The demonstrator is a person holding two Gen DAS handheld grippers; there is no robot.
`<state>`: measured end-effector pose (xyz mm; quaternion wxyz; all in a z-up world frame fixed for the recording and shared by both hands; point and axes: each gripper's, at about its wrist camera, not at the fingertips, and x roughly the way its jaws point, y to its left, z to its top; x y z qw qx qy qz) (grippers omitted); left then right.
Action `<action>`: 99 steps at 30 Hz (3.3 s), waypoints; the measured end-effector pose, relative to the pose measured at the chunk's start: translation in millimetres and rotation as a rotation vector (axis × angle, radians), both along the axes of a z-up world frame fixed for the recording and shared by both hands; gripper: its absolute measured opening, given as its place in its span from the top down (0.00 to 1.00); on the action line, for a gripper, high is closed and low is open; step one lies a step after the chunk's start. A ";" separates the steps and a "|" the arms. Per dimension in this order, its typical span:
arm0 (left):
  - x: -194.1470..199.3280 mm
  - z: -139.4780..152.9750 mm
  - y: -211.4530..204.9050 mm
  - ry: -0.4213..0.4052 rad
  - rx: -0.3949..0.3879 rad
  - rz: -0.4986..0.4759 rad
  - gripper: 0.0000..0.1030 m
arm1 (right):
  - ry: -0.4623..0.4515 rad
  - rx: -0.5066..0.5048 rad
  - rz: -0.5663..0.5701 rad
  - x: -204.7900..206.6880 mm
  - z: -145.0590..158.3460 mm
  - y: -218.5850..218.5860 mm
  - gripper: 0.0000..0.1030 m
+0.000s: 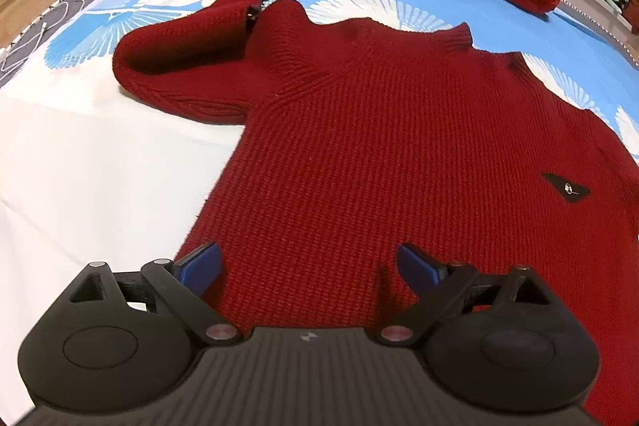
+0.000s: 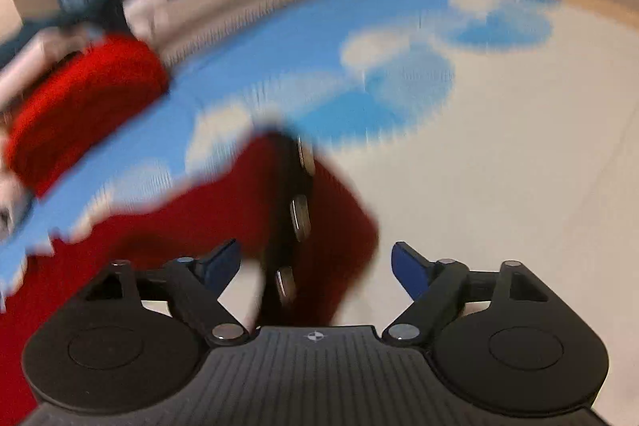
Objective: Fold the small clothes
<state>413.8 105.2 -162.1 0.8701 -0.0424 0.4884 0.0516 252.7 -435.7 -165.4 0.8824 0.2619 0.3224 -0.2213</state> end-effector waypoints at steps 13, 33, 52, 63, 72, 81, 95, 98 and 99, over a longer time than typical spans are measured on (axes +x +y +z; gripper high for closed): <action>6.2 -7.5 1.0 0.024 0.014 0.009 0.06 | -0.079 -0.166 0.068 5.5 114.0 -53.8 0.92; 5.0 0.9 8.0 -0.001 -0.004 0.017 0.06 | 0.096 -0.051 -0.203 5.0 39.9 -50.1 0.28; 181.3 55.1 158.3 -0.156 0.143 0.207 0.00 | 0.057 -0.195 0.209 3.3 53.1 193.0 0.20; 240.0 -29.3 194.7 -0.127 -0.098 0.231 0.54 | 0.182 -0.329 0.315 55.0 13.3 209.3 0.20; 183.9 33.6 258.2 -0.265 -0.136 0.400 0.87 | 0.197 -0.363 0.376 60.7 10.1 224.1 0.21; 83.4 -4.6 384.8 -0.239 -0.364 0.876 0.55 | 0.177 -0.301 0.299 55.3 14.1 207.9 0.22; 76.8 -21.2 358.3 -0.267 -0.413 0.884 0.15 | 0.169 -0.226 0.206 55.6 13.9 182.6 0.21; 82.4 -22.1 343.9 -0.263 -0.355 0.820 0.11 | 0.165 -0.202 0.205 53.8 12.7 177.9 0.20; 83.9 -22.4 339.9 -0.264 -0.341 0.798 0.05 | 0.162 -0.195 0.208 53.1 12.4 177.9 0.20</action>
